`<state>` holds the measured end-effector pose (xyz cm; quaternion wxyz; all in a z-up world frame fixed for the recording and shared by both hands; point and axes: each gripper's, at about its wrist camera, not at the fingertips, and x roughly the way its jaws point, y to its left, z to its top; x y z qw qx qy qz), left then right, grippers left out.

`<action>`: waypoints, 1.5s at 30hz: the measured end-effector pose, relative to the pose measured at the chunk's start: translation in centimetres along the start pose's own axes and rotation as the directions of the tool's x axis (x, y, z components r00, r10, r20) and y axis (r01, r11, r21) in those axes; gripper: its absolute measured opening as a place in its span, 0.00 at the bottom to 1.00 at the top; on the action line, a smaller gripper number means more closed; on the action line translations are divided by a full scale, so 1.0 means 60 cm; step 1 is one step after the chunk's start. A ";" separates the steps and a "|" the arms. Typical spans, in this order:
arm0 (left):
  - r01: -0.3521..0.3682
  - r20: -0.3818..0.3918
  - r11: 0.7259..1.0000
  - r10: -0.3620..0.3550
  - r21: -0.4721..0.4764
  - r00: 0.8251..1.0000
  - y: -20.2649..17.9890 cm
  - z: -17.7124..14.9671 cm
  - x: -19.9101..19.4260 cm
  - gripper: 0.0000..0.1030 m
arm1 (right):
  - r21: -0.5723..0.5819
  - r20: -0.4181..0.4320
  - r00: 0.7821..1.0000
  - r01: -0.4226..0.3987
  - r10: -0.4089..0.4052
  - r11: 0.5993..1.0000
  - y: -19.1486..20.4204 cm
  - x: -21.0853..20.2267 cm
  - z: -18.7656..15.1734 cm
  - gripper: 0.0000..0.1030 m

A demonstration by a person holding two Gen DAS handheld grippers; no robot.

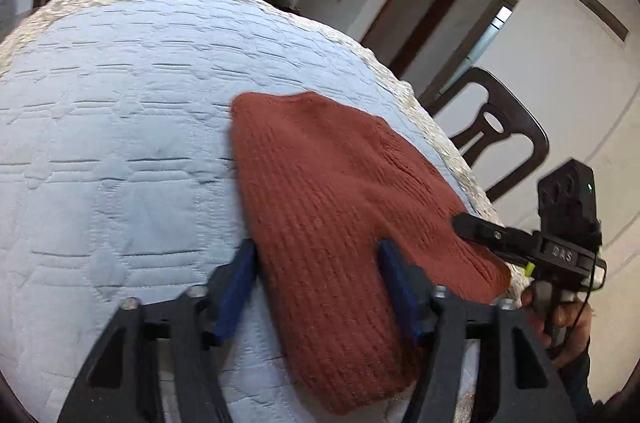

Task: Fold small clothes
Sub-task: 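Grasp the folded sweater end with the left tool while the right tool grasps beside it, then fold the grasped end over the sweater with both tools and release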

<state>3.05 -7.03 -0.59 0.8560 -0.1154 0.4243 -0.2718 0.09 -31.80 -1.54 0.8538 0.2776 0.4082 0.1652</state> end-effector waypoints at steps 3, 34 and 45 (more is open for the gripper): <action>-0.022 0.010 0.999 0.022 0.041 1.000 -0.010 0.004 0.001 0.50 | -0.013 -0.013 1.000 -0.006 0.006 1.000 0.005 0.010 0.007 0.38; -0.193 0.201 0.981 0.191 -0.007 0.961 0.227 0.142 -0.136 0.36 | -0.209 -0.109 0.976 -0.208 0.189 0.955 0.228 0.244 0.136 0.25; -0.253 0.180 0.963 0.265 -0.090 0.947 0.277 0.100 -0.144 0.44 | -0.214 -0.151 0.982 -0.147 0.116 0.966 0.206 0.263 0.122 0.32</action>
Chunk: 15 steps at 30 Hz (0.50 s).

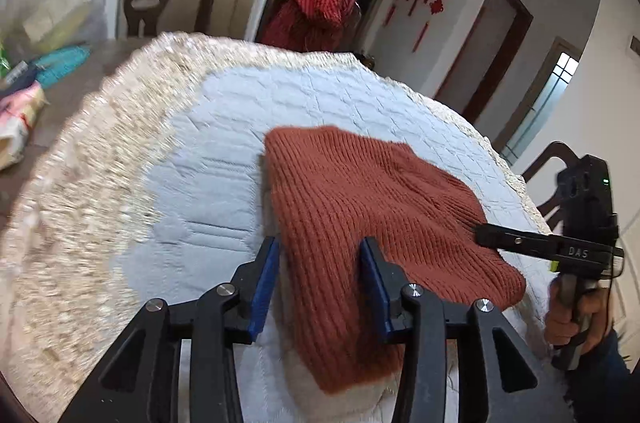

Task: Fold small clothes
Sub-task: 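Fold the grasped end over the sweater with both tools and release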

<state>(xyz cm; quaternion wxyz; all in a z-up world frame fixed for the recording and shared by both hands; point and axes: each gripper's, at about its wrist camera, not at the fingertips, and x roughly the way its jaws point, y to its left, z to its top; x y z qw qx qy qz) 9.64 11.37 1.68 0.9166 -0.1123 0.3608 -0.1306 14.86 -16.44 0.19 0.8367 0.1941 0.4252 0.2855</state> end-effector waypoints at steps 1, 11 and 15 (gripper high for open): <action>-0.019 0.018 1.000 0.019 0.009 1.000 -0.004 0.002 -0.010 0.44 | -0.018 0.024 0.999 0.026 -0.026 0.999 0.007 -0.012 -0.001 0.32; -0.070 0.005 0.994 0.070 0.080 0.998 -0.035 -0.007 0.019 0.44 | -0.166 0.032 0.980 0.200 -0.197 0.966 0.037 0.032 0.019 0.29; -0.075 0.026 0.995 0.073 0.067 0.997 -0.044 -0.016 -0.016 0.44 | -0.174 0.052 0.978 0.209 -0.203 0.962 0.044 0.008 0.005 0.29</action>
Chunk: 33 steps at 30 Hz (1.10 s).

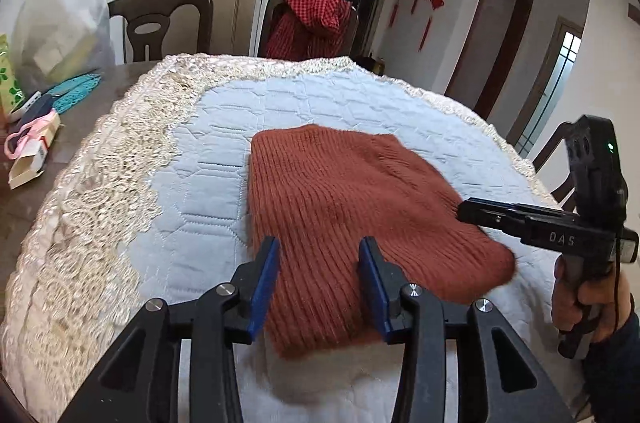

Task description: Fold small clothes

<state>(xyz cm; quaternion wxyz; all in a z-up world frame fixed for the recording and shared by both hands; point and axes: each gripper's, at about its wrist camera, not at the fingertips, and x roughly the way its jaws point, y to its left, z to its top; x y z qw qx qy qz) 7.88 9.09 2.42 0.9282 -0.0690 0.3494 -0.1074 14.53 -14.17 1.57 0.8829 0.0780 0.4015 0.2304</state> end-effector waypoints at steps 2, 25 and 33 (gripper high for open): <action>-0.027 0.010 1.000 0.027 0.010 1.000 -0.009 -0.008 -0.014 0.44 | -0.040 0.022 1.000 0.013 -0.012 0.999 0.017 -0.027 -0.012 0.29; -0.195 -0.058 0.981 0.195 0.004 0.979 -0.044 -0.087 -0.035 0.55 | -0.178 -0.022 0.995 0.095 -0.101 0.979 0.091 -0.051 -0.113 0.41; -0.247 -0.104 0.969 0.246 0.007 0.964 -0.041 -0.106 -0.028 0.60 | -0.198 -0.062 0.985 0.149 -0.164 0.969 0.092 -0.031 -0.131 0.44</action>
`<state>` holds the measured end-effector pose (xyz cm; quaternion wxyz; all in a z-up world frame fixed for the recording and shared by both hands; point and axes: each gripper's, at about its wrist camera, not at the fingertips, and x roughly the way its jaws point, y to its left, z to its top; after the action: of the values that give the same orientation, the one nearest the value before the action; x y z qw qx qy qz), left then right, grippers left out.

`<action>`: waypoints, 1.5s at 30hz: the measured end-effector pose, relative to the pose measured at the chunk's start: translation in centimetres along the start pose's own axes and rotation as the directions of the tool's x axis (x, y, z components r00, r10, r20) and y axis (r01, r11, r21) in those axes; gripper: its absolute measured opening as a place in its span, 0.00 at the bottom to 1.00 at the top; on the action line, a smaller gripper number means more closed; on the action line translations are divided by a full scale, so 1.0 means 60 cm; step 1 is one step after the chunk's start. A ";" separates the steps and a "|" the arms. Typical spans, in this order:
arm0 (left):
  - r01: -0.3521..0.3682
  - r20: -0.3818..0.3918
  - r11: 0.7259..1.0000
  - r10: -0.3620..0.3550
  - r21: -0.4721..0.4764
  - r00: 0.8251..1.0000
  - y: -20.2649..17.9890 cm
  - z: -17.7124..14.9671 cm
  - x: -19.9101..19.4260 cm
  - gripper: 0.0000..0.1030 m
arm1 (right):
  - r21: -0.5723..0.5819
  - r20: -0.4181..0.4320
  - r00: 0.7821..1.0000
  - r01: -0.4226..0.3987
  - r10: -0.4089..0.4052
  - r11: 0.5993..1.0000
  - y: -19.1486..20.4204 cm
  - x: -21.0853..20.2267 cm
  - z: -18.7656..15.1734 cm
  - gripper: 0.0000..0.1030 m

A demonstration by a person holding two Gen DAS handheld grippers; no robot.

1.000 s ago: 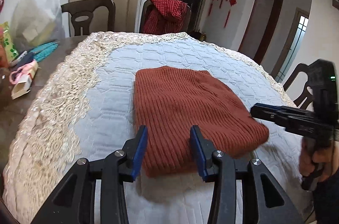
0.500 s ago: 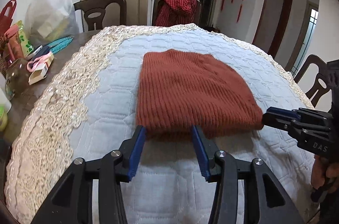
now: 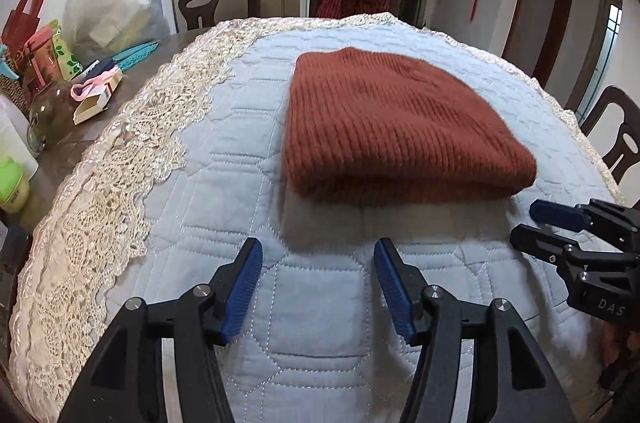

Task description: Fold small clothes

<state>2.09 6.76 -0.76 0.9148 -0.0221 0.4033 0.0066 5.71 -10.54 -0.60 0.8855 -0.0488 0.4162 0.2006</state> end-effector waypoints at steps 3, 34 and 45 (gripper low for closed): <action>-0.016 -0.006 1.000 0.016 0.009 1.000 -0.005 -0.003 0.000 0.64 | -0.031 -0.002 0.999 0.032 -0.033 0.999 0.010 0.002 -0.001 0.45; -0.039 -0.014 0.999 0.039 0.020 0.999 -0.009 -0.004 0.001 0.67 | -0.035 0.002 0.999 0.033 -0.033 0.999 0.016 0.003 -0.004 0.49; -0.043 -0.014 0.999 0.043 0.021 0.999 -0.008 -0.004 0.001 0.68 | -0.035 0.002 1.000 0.031 -0.031 0.999 0.018 0.002 -0.004 0.50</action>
<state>1.98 6.26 -0.93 0.9116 -0.0040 0.4104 0.0217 5.19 -9.58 -0.77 0.8878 -0.0706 0.4114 0.1939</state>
